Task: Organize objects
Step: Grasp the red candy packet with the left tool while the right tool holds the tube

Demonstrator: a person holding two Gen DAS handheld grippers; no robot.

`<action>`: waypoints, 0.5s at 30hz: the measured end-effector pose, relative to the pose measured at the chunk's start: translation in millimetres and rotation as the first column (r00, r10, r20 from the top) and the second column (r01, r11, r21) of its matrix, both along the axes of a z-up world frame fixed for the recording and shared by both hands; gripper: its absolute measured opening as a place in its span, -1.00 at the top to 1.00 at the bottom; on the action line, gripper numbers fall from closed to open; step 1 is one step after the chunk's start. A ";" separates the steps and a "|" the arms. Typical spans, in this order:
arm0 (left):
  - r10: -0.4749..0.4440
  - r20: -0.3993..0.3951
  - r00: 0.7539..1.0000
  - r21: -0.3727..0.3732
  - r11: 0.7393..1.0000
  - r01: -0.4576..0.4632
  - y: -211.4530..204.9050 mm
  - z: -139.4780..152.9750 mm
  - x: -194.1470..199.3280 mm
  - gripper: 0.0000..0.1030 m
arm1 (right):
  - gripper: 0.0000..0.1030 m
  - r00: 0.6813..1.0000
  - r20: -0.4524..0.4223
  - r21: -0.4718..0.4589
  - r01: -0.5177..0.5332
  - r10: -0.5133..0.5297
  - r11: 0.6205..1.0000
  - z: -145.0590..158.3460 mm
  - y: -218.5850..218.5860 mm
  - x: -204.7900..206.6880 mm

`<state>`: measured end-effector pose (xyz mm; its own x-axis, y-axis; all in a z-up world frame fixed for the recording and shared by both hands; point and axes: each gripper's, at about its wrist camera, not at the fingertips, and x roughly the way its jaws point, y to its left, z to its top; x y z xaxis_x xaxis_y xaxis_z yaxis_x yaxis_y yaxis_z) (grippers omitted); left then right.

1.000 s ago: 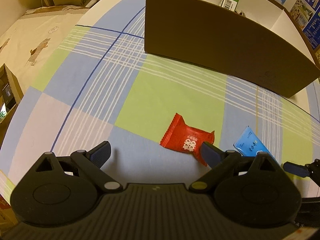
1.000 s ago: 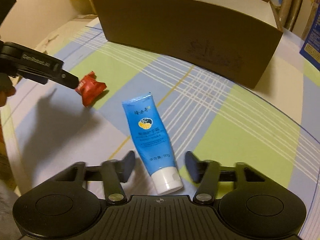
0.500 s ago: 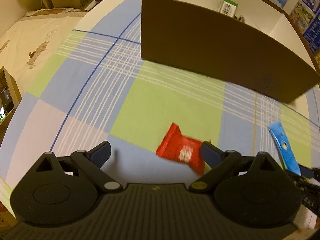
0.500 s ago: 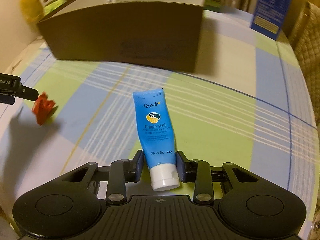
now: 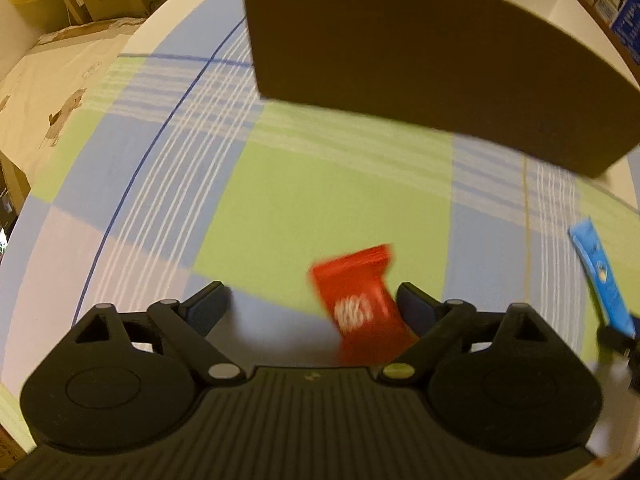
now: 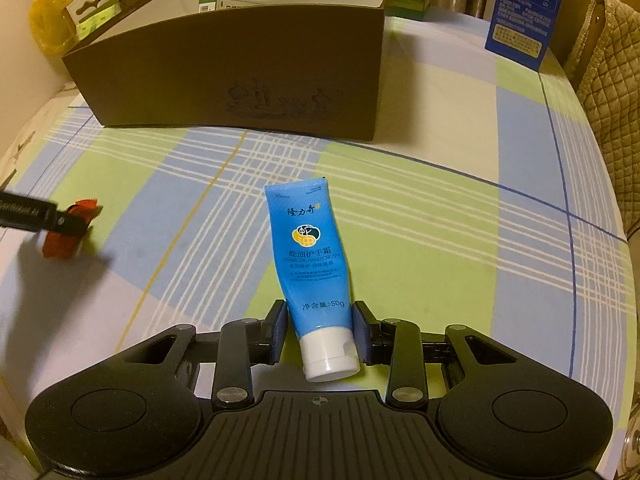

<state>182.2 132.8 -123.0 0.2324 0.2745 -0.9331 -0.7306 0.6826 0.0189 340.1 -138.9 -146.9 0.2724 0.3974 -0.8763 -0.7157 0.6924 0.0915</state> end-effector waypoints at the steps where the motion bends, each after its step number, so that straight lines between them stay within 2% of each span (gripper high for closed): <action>1: -0.005 0.003 1.000 0.009 1.000 0.005 -0.8 0.3 -4.4 -0.69 | 0.38 1.000 0.001 -0.002 -0.002 0.002 1.000 0.2 0.2 -0.2; 5: -0.032 0.026 0.999 0.015 0.999 0.032 -0.7 1.6 -11.0 -0.56 | 0.38 1.000 -0.001 -0.007 -0.004 0.004 1.000 0.0 1.5 1.3; 8: -0.083 0.038 0.996 0.024 0.996 0.082 -4.0 3.1 -6.9 -0.37 | 0.38 1.000 -0.002 -0.007 0.002 -0.002 1.000 -0.3 1.8 2.5; 13: -0.164 0.017 0.986 0.054 0.985 0.163 -15.7 3.6 1.3 -0.18 | 0.38 1.000 0.014 -0.003 0.003 -0.003 1.000 -1.9 2.2 1.0; 15: -0.177 0.024 0.984 0.064 0.982 0.175 -18.9 4.7 3.4 0.07 | 0.38 1.000 0.027 -0.005 -0.001 0.002 1.000 -2.8 3.8 -0.2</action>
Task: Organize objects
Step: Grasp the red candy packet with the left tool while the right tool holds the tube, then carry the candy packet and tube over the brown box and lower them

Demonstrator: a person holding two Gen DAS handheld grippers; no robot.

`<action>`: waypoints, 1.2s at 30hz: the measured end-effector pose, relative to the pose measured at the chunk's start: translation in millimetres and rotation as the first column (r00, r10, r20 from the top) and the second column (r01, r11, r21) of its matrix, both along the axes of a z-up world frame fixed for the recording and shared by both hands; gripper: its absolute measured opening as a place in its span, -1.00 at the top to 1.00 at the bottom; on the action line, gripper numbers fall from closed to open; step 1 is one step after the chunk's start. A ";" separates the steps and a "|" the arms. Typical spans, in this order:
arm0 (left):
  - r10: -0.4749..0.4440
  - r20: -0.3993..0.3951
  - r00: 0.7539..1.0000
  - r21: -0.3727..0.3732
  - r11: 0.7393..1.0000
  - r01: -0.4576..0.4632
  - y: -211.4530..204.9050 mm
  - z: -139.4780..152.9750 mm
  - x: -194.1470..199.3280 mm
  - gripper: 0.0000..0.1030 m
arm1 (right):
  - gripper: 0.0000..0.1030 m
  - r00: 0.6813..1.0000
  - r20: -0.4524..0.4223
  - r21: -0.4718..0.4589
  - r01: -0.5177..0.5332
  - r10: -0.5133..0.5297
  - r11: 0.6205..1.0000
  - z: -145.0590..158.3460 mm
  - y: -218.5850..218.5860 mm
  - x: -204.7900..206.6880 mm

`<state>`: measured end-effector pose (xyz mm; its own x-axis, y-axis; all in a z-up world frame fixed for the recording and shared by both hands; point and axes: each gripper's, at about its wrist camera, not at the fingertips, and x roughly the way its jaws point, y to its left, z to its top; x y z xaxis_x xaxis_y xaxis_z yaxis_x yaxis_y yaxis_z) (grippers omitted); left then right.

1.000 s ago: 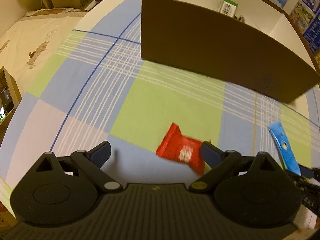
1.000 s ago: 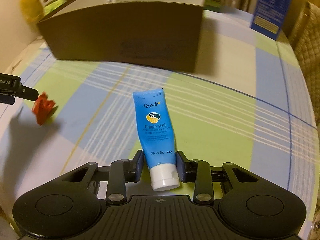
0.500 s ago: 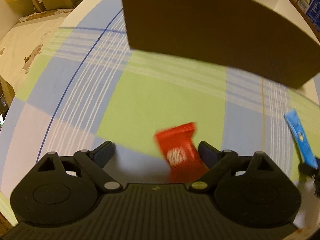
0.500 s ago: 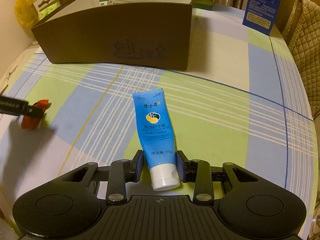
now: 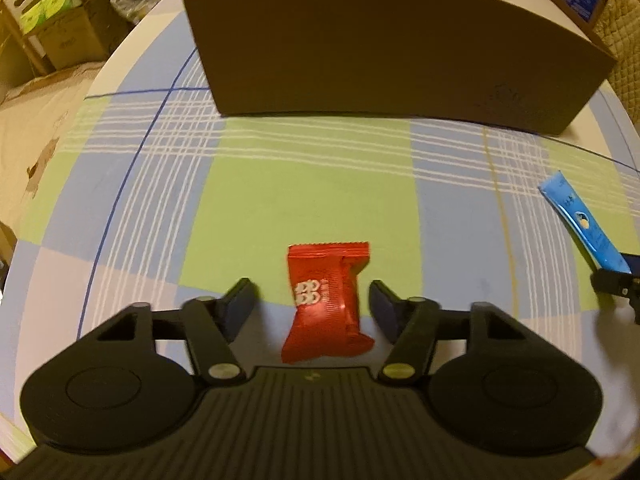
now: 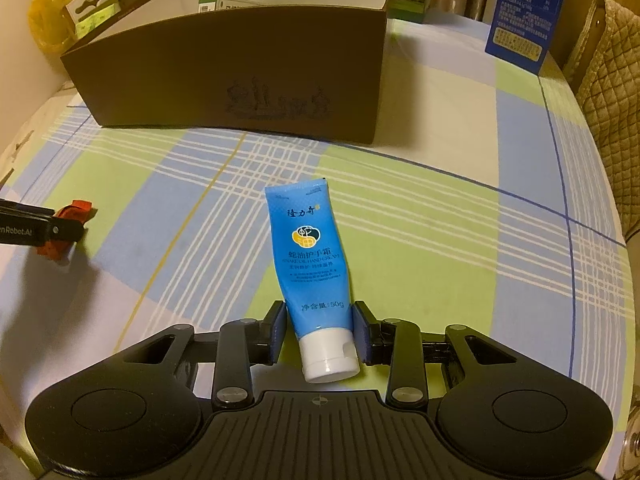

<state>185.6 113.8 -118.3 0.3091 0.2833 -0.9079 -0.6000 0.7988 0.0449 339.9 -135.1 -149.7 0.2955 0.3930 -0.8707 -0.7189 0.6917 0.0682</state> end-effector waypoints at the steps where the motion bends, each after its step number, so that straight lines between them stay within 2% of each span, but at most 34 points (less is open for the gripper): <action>1: -0.006 0.006 1.000 0.003 1.000 0.006 -1.2 1.3 1.4 0.33 | 0.38 1.000 0.005 -0.002 0.000 0.000 1.000 -0.4 1.0 -0.4; 2: -0.014 0.009 1.000 0.000 1.000 0.014 -2.0 2.9 3.3 0.45 | 0.38 1.000 0.007 -0.003 0.002 -0.002 1.000 -0.6 1.8 -0.1; 3: -0.016 0.011 1.000 -0.004 1.000 0.016 -2.9 3.3 4.3 0.47 | 0.38 1.000 0.006 -0.003 0.005 -0.005 1.000 -0.6 2.7 0.7; 11: -0.014 0.014 1.000 -0.004 1.000 0.015 -6.2 3.5 3.0 0.49 | 0.36 0.999 -0.024 0.026 0.047 -0.046 0.999 0.0 3.9 8.8; 22: -0.016 0.012 1.000 -0.009 1.000 0.016 -10.0 5.4 -0.4 0.52 | 0.40 0.999 -0.029 0.021 0.033 -0.033 0.999 1.1 4.1 3.4; 29: -0.021 0.009 1.000 -0.013 1.000 0.021 -13.7 8.5 -6.8 0.54 | 0.42 0.997 -0.074 0.068 0.012 -0.007 0.998 6.7 -1.8 -9.0; 36: -0.022 0.029 0.999 -0.005 1.000 0.022 -14.0 21.0 -13.9 0.55 | 0.42 0.994 -0.104 0.142 0.000 0.015 0.990 26.3 -5.6 -17.5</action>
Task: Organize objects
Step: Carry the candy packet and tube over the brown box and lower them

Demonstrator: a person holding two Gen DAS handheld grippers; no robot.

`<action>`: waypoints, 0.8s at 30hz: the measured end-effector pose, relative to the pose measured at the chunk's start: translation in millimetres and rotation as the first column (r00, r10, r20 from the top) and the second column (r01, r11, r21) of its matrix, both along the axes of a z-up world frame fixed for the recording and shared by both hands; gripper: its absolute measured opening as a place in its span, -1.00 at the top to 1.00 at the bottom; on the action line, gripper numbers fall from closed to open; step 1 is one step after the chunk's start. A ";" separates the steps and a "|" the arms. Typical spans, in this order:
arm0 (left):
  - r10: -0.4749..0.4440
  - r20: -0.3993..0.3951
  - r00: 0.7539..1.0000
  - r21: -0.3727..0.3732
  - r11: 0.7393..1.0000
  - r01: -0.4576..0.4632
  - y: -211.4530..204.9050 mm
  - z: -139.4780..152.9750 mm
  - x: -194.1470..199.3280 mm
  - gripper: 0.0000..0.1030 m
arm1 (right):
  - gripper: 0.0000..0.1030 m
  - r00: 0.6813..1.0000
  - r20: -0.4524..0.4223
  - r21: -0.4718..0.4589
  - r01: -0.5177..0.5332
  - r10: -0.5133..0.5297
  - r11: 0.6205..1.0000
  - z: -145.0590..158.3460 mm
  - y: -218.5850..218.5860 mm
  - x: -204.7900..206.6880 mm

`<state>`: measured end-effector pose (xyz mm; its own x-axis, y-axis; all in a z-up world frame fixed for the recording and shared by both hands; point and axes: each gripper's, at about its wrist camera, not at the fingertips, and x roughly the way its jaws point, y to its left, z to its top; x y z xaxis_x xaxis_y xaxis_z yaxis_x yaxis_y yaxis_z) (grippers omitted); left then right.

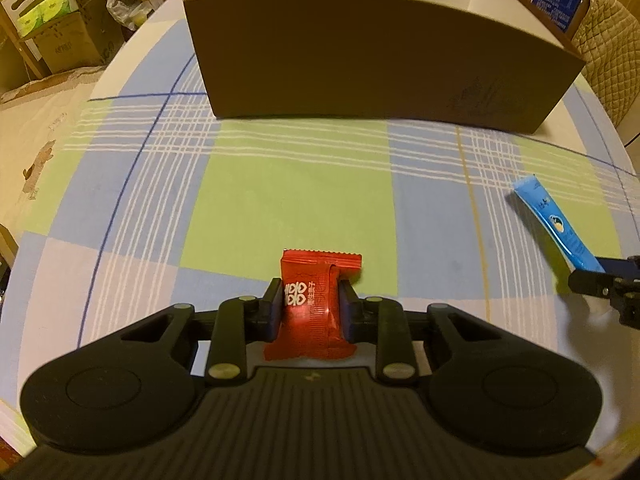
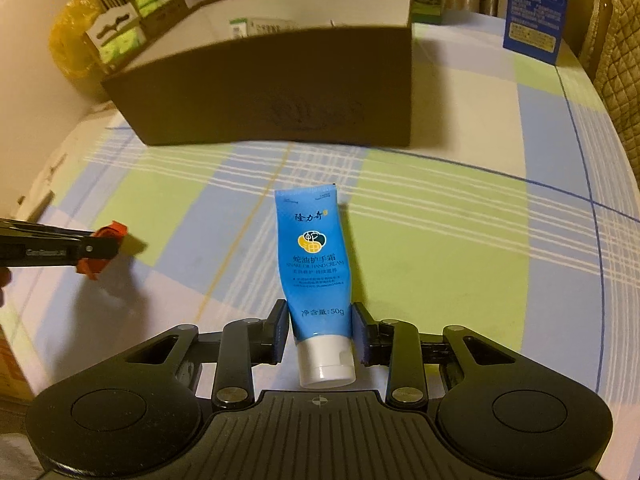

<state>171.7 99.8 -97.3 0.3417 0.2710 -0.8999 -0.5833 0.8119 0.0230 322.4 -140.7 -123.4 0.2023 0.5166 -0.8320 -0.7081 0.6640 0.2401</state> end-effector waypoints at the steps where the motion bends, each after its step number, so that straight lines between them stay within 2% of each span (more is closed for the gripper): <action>1: -0.001 0.005 1.000 0.002 1.000 0.001 0.1 2.9 -0.6 0.55 | 0.42 1.000 -0.001 0.012 -0.002 0.002 1.000 3.8 -0.6 -1.4; 14: -0.035 0.117 0.992 0.035 0.999 0.031 -0.2 55.3 0.9 0.55 | 0.42 0.999 0.042 0.152 -0.005 -0.001 0.988 59.3 9.9 2.8; 24: -0.069 0.184 0.981 0.104 0.993 0.050 17.1 89.8 21.9 0.55 | 0.42 0.994 0.070 0.224 0.068 -0.086 0.972 95.6 32.7 44.9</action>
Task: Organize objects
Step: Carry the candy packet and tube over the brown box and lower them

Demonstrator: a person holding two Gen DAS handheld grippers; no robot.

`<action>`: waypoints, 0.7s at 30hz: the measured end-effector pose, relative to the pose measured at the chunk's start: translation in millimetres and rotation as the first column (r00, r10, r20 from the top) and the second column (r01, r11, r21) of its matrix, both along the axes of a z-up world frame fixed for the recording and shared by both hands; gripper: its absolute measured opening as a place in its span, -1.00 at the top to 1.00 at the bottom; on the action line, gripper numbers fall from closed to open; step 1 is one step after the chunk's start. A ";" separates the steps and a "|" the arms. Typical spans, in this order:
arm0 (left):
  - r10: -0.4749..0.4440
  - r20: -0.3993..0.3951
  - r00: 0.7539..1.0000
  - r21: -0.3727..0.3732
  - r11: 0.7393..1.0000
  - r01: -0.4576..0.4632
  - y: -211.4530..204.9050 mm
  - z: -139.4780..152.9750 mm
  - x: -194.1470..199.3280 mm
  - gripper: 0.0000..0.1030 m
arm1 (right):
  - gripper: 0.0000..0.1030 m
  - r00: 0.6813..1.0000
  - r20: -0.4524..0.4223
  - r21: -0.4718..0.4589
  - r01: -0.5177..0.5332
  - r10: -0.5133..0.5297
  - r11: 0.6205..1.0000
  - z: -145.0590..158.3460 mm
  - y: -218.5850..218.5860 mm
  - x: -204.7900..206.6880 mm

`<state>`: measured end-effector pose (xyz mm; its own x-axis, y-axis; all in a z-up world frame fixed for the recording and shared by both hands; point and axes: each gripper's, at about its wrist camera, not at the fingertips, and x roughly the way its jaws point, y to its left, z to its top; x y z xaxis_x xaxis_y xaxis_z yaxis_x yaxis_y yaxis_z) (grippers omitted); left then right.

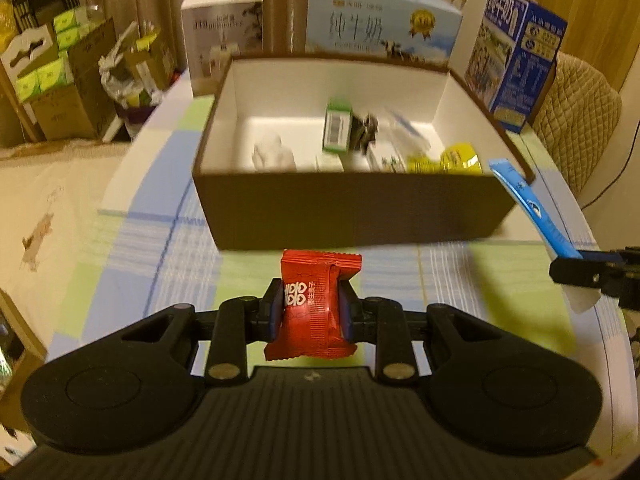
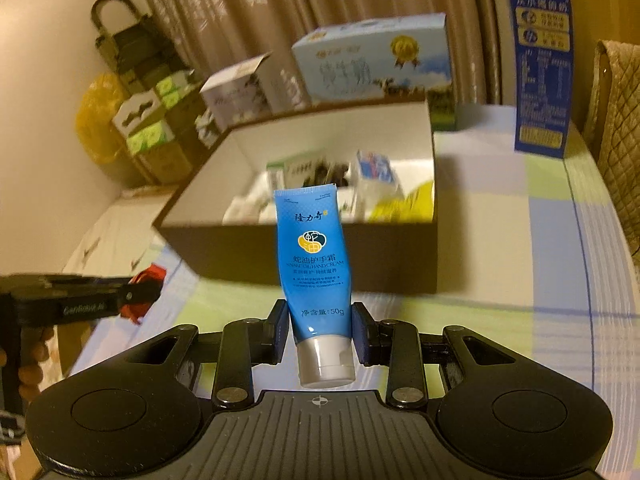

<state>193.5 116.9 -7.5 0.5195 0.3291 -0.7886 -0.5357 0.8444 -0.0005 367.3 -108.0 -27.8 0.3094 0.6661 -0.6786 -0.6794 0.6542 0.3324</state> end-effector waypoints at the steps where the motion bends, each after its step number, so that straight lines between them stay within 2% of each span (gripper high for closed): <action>1: 0.000 0.006 1.000 0.009 1.000 0.000 2.9 3.3 2.9 0.55 | 0.42 1.000 0.005 0.005 0.011 -0.011 1.000 3.0 2.9 5.0; 9: 0.000 0.038 0.999 0.072 0.997 -0.002 32.3 23.8 32.2 0.55 | 0.42 0.996 0.014 0.026 0.089 -0.089 0.996 13.4 32.9 49.2; 21: -0.003 0.033 0.999 0.117 0.993 -0.001 75.9 27.4 81.7 0.55 | 0.42 0.982 -0.017 -0.026 0.189 -0.189 0.982 -2.3 68.7 99.5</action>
<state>275.2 192.8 19.9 0.5448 0.4180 -0.7270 -0.5365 0.8400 0.0809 466.8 -39.3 -30.1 0.4149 0.5805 -0.7006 -0.5364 0.7780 0.3270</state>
